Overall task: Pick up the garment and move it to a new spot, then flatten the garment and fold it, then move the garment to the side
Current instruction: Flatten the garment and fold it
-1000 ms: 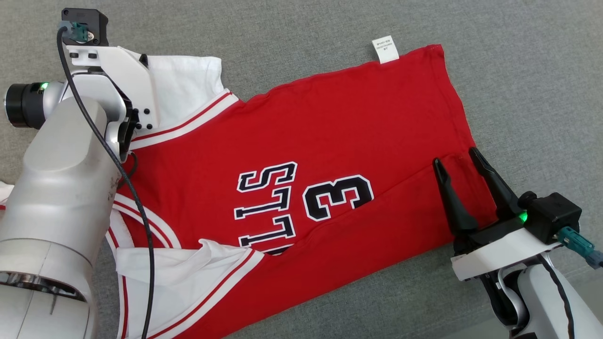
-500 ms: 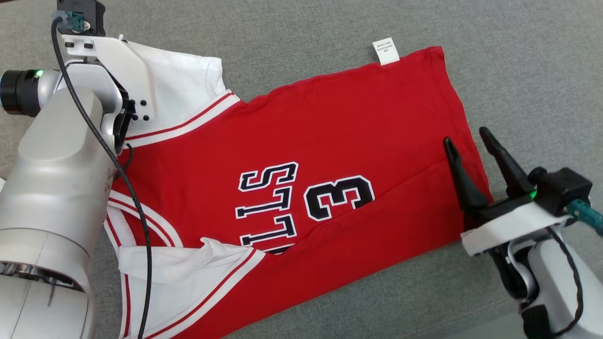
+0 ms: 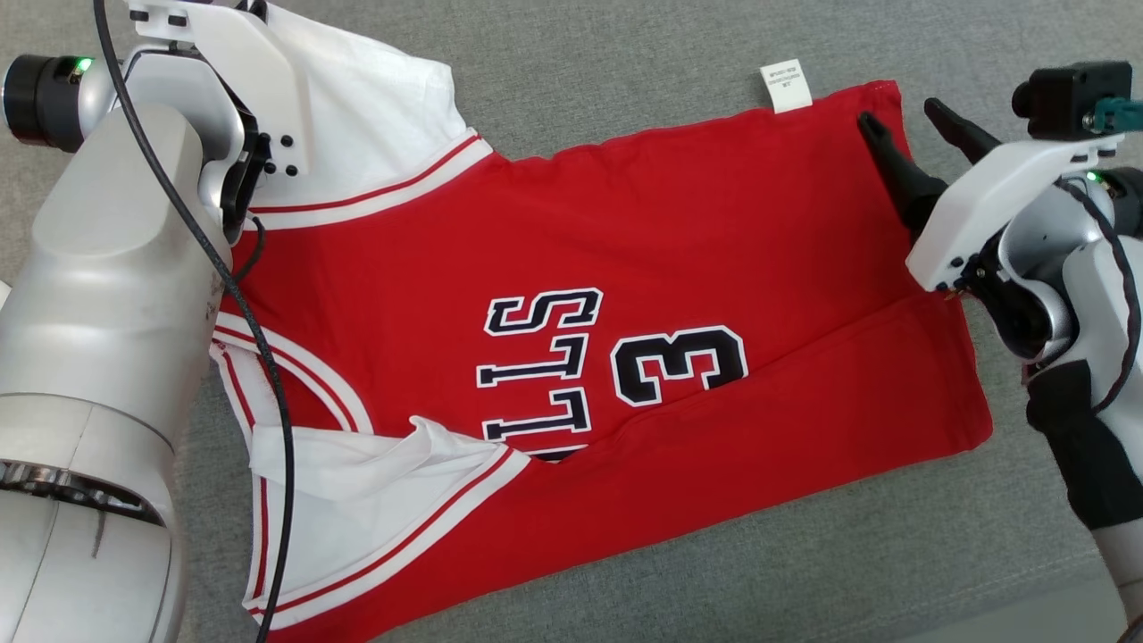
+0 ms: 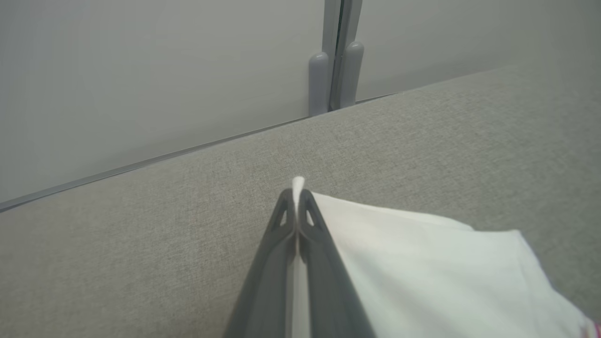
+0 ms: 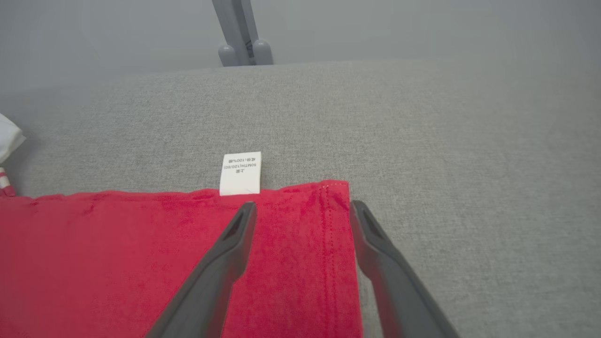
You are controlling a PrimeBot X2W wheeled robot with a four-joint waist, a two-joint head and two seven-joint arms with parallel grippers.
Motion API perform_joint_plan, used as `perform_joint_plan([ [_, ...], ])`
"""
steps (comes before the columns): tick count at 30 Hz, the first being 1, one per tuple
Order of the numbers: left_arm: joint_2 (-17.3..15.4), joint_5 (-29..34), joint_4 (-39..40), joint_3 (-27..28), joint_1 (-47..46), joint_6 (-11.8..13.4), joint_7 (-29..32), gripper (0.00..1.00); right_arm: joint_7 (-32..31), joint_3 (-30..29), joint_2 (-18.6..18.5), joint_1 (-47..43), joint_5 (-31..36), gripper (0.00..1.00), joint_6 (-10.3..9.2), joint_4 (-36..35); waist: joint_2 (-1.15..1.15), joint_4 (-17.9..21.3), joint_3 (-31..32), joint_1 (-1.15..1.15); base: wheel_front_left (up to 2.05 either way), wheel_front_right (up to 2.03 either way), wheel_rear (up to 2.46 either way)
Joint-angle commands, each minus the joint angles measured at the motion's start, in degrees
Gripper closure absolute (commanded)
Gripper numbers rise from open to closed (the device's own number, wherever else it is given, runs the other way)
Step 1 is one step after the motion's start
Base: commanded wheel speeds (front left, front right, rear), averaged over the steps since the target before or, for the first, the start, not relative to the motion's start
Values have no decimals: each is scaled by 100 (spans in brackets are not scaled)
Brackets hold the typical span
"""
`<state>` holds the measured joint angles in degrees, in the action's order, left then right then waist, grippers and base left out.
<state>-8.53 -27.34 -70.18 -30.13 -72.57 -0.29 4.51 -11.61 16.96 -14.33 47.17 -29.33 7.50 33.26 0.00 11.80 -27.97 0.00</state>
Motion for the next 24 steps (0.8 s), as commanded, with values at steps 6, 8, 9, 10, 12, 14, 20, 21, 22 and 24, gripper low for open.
perform_joint_plan([
  [6, -10, 66, 48, -95, -192, -27, -57, 100, -525, 88, -97, 658, 81, 0, -1, 689, 0, -140, -103, 0, 0, 0, 0],
  [8, 4, 72, 64, -119, -224, -36, -58, 100, -647, 99, -88, 836, 104, 0, -1, 886, 0, -168, -126, 0, 0, 0, 0],
  [9, 11, 71, 70, -132, -237, -39, -63, 100, -671, 107, -82, 915, 106, 0, -1, 964, 0, -180, -139, 0, 0, 0, 0],
  [10, 14, 67, 74, -144, -240, -41, -68, 100, -696, 115, -72, 980, 104, 0, -1, 1036, 0, -190, -149, 0, 0, 0, 0],
  [12, 23, 64, 80, -168, -235, -45, -72, 100, -744, 140, -66, 1087, 82, 0, -1, 1183, 0, -214, -164, 0, 0, 0, 0],
  [14, 34, 72, 80, -196, -229, -40, -70, 100, -816, 173, -81, 1187, 105, 0, -1, 1352, 0, -231, -172, 0, 0, 0, 0],
  [20, 62, 66, 108, -259, -240, -32, -65, 100, -842, 283, -62, 1356, 113, 31, -1, 1661, 0, -271, -190, 0, 0, 0, 0],
  [21, 63, 63, 115, -269, -240, -33, -67, 100, -854, 311, -54, 1360, 89, 55, -1, 1694, 0, -275, -190, 0, 0, 0, 0],
  [22, 63, 63, 117, -280, -240, -31, -66, 100, -867, 334, -50, 1372, 69, 70, -1, 1727, 0, -278, -190, 0, 0, 0, 0],
  [24, 66, 59, 121, -299, -235, -20, -54, 100, -876, 388, -64, 1412, 50, 100, -1, 1778, 0, -286, -188, 0, 0, 0, 0],
])
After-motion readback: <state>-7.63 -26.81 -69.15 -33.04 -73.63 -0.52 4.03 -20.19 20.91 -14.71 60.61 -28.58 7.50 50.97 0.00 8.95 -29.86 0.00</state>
